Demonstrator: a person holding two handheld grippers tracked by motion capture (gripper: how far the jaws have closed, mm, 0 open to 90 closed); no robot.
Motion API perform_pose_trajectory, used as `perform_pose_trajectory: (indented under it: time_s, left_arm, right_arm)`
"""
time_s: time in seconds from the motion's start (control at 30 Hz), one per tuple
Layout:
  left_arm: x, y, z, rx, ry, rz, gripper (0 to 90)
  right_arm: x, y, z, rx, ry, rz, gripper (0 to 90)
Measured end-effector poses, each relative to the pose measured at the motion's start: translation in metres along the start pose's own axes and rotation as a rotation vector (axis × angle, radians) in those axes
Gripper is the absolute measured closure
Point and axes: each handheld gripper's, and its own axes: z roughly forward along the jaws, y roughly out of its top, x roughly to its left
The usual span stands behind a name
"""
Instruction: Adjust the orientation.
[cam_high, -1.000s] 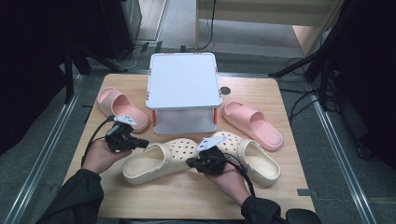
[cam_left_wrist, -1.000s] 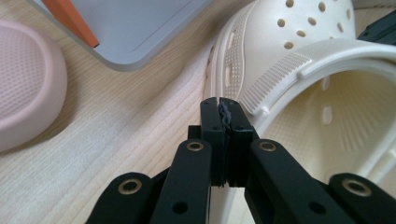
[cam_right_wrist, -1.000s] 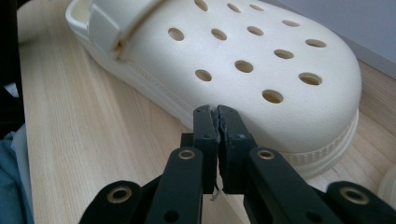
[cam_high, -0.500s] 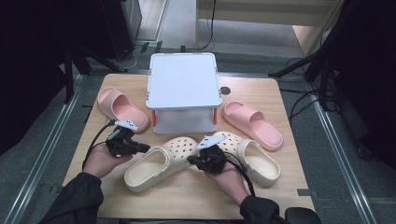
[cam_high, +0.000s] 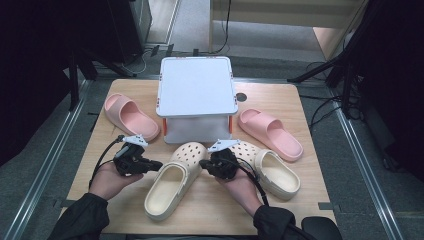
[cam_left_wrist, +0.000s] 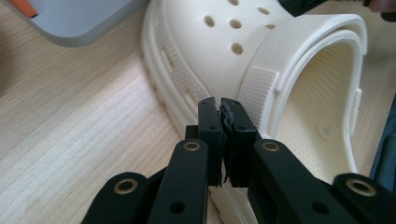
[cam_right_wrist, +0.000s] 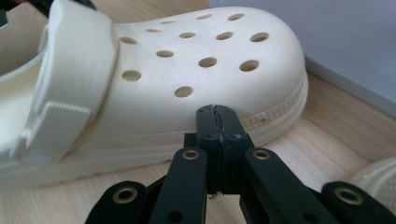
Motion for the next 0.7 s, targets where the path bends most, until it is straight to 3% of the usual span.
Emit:
perform_pose_trajectory:
  time_s: [0.27, 0.33, 0.5, 0.7]
  left_arm:
    - [-0.007, 0.002, 0.006, -0.013, -0.016, -0.014, 87.4]
    - [-0.007, 0.003, 0.006, -0.025, -0.047, -0.027, 86.8]
    - [-0.011, 0.007, 0.010, -0.040, -0.074, -0.022, 85.4]
    - [-0.007, 0.009, 0.004, -0.046, -0.039, -0.036, 80.5]
  right_arm:
    - [-0.001, 0.008, 0.008, -0.006, -0.014, 0.005, 89.0]
    - [-0.002, 0.011, 0.011, -0.009, -0.025, 0.006, 89.4]
    - [-0.005, 0.015, 0.014, -0.017, -0.031, 0.020, 89.9]
    - [-0.010, 0.017, 0.007, -0.020, -0.001, 0.035, 84.8]
